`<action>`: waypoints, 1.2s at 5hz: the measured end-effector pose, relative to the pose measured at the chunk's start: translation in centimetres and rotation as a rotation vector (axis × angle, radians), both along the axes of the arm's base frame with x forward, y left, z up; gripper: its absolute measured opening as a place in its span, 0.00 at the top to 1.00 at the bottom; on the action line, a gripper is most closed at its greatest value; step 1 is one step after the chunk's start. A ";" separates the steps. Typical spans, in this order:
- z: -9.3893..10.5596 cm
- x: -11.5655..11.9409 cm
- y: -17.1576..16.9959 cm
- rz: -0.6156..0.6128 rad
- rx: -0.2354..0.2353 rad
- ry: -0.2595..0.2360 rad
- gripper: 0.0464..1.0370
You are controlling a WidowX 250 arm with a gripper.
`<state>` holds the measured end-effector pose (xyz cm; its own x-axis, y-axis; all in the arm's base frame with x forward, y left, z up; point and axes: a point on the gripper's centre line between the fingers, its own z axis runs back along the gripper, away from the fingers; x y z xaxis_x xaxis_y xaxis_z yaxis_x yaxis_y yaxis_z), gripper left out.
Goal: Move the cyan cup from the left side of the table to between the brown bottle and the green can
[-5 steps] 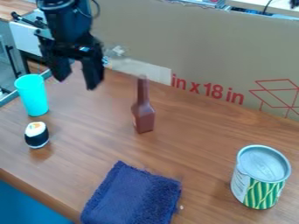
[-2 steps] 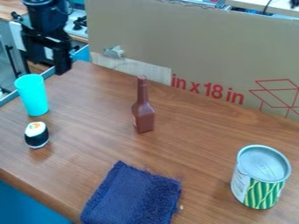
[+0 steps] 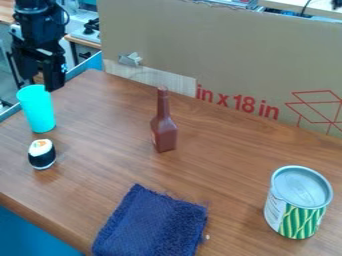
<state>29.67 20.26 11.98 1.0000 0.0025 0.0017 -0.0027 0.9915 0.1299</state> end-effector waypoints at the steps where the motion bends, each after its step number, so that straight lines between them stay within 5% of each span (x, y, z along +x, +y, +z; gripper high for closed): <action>1: -1.1 0.2 0.0 -0.008 -0.017 0.014 0.04; 2: -2.5 -0.3 0.5 0.001 -0.006 0.076 0.04; 4: -3.8 -0.4 1.0 0.031 0.012 0.110 0.04; 6: -5.0 0.1 1.6 0.041 -0.039 0.046 0.04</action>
<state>29.75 21.90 6.98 0.9981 0.0422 -0.0452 -0.0379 0.9950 0.0926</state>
